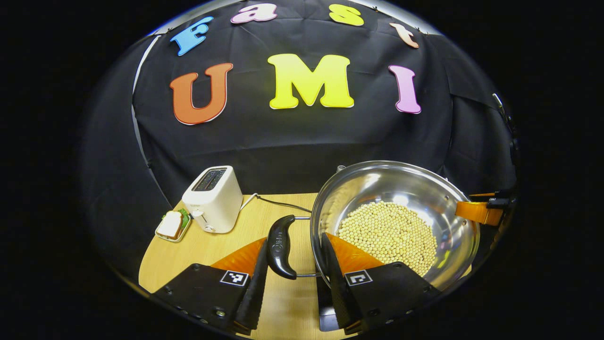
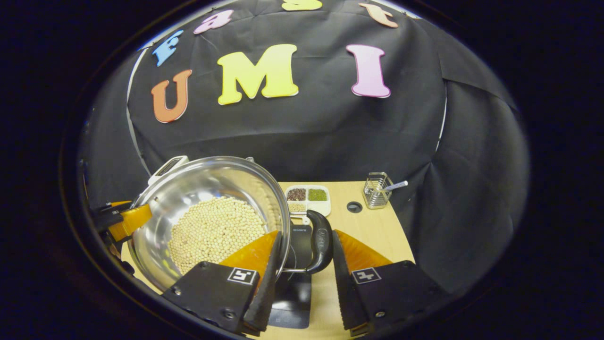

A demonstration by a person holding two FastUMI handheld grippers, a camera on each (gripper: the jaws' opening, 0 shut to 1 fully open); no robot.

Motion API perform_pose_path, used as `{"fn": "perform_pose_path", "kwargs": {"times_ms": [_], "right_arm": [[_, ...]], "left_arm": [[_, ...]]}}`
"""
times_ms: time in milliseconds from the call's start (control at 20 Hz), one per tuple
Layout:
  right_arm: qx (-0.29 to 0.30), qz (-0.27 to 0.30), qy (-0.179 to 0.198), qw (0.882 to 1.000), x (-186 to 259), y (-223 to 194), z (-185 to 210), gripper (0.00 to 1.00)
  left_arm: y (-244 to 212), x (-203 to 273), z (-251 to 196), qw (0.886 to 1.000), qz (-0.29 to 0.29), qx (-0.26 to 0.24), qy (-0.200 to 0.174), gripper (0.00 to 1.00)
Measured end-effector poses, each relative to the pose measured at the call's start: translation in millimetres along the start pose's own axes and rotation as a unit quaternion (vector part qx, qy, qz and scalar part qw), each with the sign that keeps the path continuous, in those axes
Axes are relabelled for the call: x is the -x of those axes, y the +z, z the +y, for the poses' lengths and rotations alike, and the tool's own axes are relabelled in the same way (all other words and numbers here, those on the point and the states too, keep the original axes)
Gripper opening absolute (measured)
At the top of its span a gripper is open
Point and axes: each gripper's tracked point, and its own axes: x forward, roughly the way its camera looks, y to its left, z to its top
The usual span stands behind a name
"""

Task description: First push the handle of the pot to place it horizontally, then grasp the pot with both hands and set it on the induction cooktop.

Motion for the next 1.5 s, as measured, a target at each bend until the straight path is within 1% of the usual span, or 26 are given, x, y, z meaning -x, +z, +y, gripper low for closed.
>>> {"fn": "perform_pose_path", "kwargs": {"times_ms": [50,100,150,300,550,800,1100,1200,1250,1300,1350,1500], "right_arm": [[-0.003,0.003,0.0,1.0,-3.9,-2.6,-3.0,0.57],[-0.004,0.006,-0.001,1.0,-7.1,-6.2,-4.6,0.59],[-0.003,0.008,-0.003,1.0,-11.5,-9.9,-6.3,0.57],[-0.002,0.018,-0.007,1.0,-24.3,-23.0,-10.7,0.57],[0.004,0.023,-0.013,1.0,-50.4,-42.7,-16.9,0.57],[0.002,0.035,-0.014,0.999,-73.6,-64.2,-22.8,0.58],[-0.008,0.035,-0.017,0.999,-88.5,-79.4,-23.0,0.58],[-0.014,0.05,-0.014,0.999,-92.6,-92.3,-21.5,0.58],[-0.023,0.036,-0.012,0.999,-92.3,-93.0,-21.8,0.6],[-0.025,0.04,-0.01,0.999,-100.0,-95.1,-21.6,0.59],[-0.03,0.026,-0.009,0.999,-92.7,-90.2,-22.2,0.59],[-0.03,0.007,-0.011,0.999,-91.4,-92.0,-23.9,0.63]], "left_arm": [[-4.3,-3.8,-1.7,1.0,0.003,0.002,-0.002,0.59],[-8.3,-8.5,-3.3,1.0,0.007,0.005,-0.004,0.59],[-14.1,-12.9,-5.0,1.0,0.011,0.006,-0.005,0.59],[-30.1,-25.2,-8.3,1.0,0.022,0.005,-0.005,0.59],[-56.7,-50.7,-13.5,0.999,0.037,0.023,-0.01,0.59],[-82.1,-70.6,-19.8,0.998,0.049,0.022,-0.011,0.59],[-98.3,-80.4,-22.8,0.998,0.056,0.028,-0.014,0.59],[-107.0,-84.3,-18.5,0.998,0.063,0.026,-0.013,0.59],[-101.8,-83.0,-18.3,0.999,0.046,0.023,-0.014,0.59],[-105.4,-84.6,-19.7,0.998,0.05,0.026,-0.016,0.6],[-104.9,-83.4,-19.4,0.998,0.044,0.03,-0.018,0.59],[-105.0,-85.7,-16.9,0.999,0.032,0.036,-0.017,0.6]]}}
